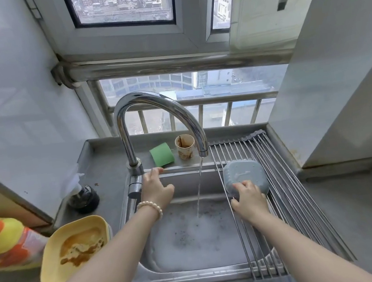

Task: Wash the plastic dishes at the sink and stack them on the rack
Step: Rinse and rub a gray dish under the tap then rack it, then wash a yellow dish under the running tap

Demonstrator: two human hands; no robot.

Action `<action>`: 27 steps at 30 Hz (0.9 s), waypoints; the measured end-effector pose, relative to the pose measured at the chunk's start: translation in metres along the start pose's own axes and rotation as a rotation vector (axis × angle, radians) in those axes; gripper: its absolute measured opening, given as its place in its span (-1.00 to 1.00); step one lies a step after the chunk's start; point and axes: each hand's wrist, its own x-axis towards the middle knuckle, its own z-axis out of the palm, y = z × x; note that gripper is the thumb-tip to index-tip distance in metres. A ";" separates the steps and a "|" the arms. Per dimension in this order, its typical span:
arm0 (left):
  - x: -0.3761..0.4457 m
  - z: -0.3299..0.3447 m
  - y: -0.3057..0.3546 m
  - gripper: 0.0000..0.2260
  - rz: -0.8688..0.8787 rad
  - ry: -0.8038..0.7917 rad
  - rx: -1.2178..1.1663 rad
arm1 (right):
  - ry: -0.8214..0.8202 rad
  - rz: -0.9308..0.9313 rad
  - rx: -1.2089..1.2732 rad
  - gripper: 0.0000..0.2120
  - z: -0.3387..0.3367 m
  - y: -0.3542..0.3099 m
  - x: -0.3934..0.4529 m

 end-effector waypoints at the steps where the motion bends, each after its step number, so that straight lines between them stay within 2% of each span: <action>1: -0.005 0.001 -0.002 -0.60 0.059 0.003 0.021 | -0.030 0.008 -0.046 -0.54 0.001 0.002 0.000; 3: -0.011 0.004 -0.008 -0.70 0.140 -0.141 0.114 | -0.113 -0.005 -0.154 -0.40 0.005 0.006 0.002; 6: -0.021 -0.001 -0.018 -0.79 0.123 -0.533 0.300 | -0.211 -0.042 -0.244 -0.27 0.009 0.015 0.012; 8: -0.027 -0.008 -0.027 -0.80 0.101 -0.638 0.377 | -0.249 -0.060 -0.266 -0.25 0.011 0.022 0.020; 11: -0.030 -0.023 -0.044 -0.82 0.060 -0.618 0.387 | -0.290 -0.112 -0.284 -0.27 0.012 0.033 0.026; 16: -0.030 -0.042 -0.058 -0.83 0.054 -0.581 0.375 | -0.256 -0.203 -0.306 -0.33 0.003 0.062 0.028; 22: -0.030 -0.063 -0.068 -0.89 0.044 -0.524 0.340 | -0.242 -0.191 -0.314 -0.34 0.005 0.059 0.034; 25: -0.031 -0.075 -0.068 -0.91 0.028 -0.493 0.309 | -0.094 -0.230 -0.323 -0.40 0.012 0.038 0.028; 27: -0.031 -0.085 -0.072 -0.89 0.002 -0.448 0.270 | 0.108 -0.411 -0.248 -0.60 0.022 0.005 0.017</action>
